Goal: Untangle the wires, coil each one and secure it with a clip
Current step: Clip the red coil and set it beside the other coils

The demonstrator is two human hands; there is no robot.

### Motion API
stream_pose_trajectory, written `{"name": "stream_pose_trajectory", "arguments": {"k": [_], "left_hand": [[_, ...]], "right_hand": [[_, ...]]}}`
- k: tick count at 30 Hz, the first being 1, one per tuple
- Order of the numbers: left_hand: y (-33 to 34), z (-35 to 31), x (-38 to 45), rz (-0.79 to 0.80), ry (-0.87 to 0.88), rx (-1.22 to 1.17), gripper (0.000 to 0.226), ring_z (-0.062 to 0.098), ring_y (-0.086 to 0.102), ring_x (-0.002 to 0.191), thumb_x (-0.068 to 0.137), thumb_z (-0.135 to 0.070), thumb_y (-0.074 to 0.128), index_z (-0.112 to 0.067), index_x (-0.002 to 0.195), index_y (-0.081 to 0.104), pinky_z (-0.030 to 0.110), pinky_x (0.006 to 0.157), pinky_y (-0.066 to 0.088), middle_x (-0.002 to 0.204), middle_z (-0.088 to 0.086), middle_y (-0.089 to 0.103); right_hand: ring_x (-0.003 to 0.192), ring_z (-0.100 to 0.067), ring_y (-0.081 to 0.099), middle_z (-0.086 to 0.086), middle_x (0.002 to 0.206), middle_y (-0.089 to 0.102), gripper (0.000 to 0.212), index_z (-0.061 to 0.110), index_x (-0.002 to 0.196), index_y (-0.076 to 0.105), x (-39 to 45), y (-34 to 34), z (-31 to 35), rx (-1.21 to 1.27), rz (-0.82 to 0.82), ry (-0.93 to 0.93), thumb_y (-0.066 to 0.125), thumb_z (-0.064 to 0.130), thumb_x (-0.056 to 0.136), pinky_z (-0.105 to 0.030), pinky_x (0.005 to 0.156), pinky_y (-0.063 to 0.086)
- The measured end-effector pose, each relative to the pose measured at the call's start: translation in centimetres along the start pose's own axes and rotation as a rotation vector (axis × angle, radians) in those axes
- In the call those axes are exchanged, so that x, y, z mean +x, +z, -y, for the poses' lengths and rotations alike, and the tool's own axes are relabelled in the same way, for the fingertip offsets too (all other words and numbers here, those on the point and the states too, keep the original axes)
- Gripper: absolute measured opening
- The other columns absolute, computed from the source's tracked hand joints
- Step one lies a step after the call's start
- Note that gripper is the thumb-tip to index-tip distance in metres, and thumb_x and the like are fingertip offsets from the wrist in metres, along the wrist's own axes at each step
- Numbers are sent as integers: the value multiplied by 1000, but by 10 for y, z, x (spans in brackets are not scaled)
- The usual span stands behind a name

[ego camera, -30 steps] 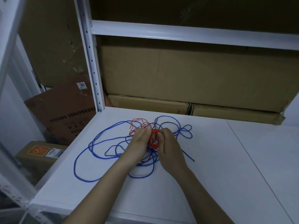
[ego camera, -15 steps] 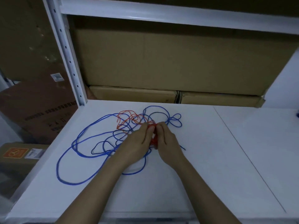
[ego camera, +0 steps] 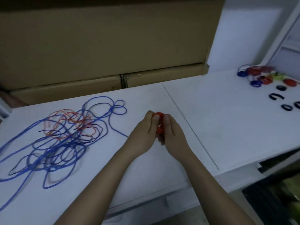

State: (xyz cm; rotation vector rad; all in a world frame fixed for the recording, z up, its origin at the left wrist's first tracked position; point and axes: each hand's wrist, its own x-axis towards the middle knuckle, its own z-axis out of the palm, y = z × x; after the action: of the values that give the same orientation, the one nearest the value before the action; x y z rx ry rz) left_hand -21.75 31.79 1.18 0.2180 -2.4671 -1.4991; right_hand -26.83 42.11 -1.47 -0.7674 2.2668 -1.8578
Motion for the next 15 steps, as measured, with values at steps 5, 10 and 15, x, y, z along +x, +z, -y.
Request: {"name": "stream_pose_trajectory", "arguments": {"k": [5,10,15], "left_hand": [[100,-40,42,16,45,3,24,17,60,73,103,-37,26,-27,97,47,46,78,52,79,-1,60],[204,-78,88,109,53,35,30,18,57,67,104,-40,21,-22,97,44,41,66,47,77,3,59],[274,-105,135,250,-3,61,34,6,52,57,103,-45,23,-23,97,48,24,59,40,70,-4,60]], "right_hand": [[62,-6,48,0,73,51,35,9,97,53,11,-103,-31,20,-64,7,25,29,105,-22,59,41],[53,3,43,9,65,45,35,24,77,45,28,-212,-62,-76,-183,23,24,27,105,-14,54,36],[52,0,41,5,65,46,34,22,77,44,48,-299,-92,-129,-234,73,26,26,105,-16,54,36]]}}
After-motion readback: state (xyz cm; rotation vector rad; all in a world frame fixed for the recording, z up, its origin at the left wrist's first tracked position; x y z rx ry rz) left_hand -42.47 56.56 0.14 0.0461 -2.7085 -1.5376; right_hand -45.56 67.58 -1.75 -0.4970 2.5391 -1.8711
